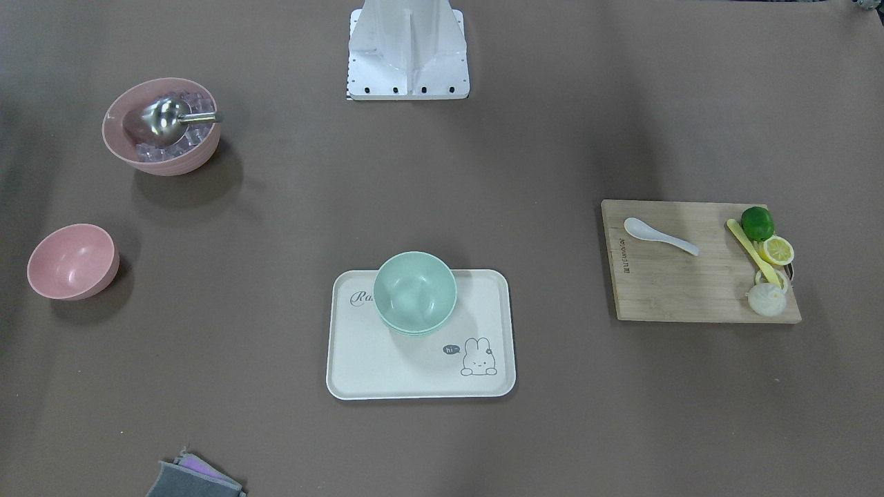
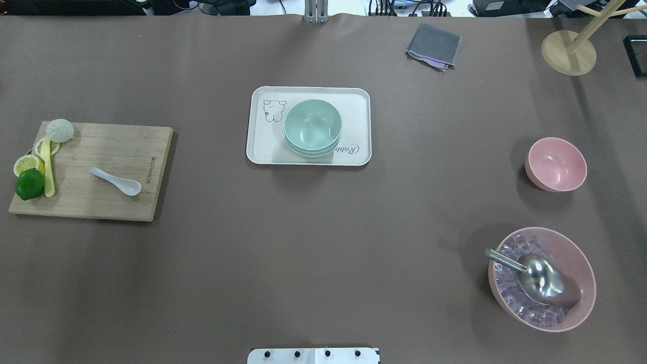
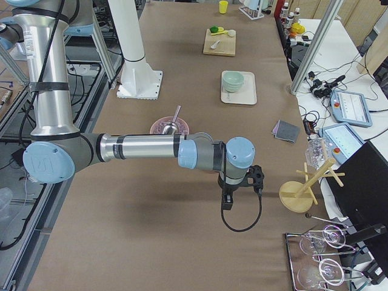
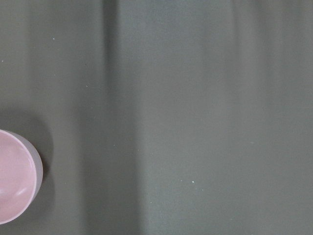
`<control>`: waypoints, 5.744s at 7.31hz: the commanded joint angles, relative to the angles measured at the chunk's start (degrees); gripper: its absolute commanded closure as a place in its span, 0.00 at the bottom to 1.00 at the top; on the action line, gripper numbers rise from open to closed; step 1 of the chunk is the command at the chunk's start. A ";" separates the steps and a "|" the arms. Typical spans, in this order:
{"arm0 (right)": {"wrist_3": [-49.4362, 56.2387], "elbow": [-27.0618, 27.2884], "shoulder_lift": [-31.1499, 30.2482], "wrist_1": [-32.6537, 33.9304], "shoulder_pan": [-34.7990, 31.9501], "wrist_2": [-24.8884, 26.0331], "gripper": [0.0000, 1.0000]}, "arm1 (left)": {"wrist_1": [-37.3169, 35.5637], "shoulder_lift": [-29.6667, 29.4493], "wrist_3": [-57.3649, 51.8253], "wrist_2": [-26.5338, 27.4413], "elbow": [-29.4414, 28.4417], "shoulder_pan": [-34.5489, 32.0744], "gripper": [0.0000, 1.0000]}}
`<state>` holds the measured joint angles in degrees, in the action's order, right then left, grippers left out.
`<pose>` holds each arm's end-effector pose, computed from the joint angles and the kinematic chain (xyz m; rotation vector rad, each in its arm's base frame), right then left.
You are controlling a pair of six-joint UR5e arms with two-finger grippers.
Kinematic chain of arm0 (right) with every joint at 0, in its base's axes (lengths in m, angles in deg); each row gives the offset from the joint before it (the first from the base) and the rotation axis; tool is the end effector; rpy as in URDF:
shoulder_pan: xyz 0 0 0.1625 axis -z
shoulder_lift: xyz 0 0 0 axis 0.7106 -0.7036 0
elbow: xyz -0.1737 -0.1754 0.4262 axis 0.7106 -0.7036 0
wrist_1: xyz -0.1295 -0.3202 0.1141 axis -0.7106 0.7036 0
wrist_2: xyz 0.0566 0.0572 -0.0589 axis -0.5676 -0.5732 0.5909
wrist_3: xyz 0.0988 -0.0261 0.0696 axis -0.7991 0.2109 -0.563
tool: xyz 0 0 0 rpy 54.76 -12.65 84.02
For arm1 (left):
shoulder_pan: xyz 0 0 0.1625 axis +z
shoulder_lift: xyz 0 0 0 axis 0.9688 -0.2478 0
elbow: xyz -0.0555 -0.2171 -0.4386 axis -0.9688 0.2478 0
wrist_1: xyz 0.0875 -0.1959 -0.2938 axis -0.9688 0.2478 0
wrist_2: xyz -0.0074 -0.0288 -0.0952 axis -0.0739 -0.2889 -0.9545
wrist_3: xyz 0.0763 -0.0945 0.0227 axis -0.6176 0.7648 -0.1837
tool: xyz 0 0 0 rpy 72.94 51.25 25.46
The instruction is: Stack pink bowl on green and place spoon
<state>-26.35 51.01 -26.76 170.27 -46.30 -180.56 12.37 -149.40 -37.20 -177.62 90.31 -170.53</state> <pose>0.0566 -0.4608 0.7166 -0.0072 -0.8087 -0.0015 -0.0737 -0.4022 0.7382 0.0164 0.8661 -0.1082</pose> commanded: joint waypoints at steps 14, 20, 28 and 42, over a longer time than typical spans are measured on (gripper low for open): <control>0.01 0.88 -0.76 0.07 0.00 -0.46 0.00 | 1.81 1.91 0.01 -0.93 1.28 -0.05 0.02; 0.18 5.54 -4.89 -0.80 0.09 -2.13 0.00 | 1.72 3.23 0.45 -0.67 6.56 0.04 0.02; -19.90 5.54 -10.24 -26.86 17.54 0.73 0.00 | 3.12 3.84 3.35 -2.69 7.09 0.65 0.02; -50.16 -6.42 2.65 -40.18 28.48 -0.61 1.00 | 6.20 1.58 9.40 -2.43 7.17 5.71 0.02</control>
<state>-75.01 43.50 -25.47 129.95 -17.83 -179.11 18.07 -146.22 -30.37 -180.26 97.52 -168.27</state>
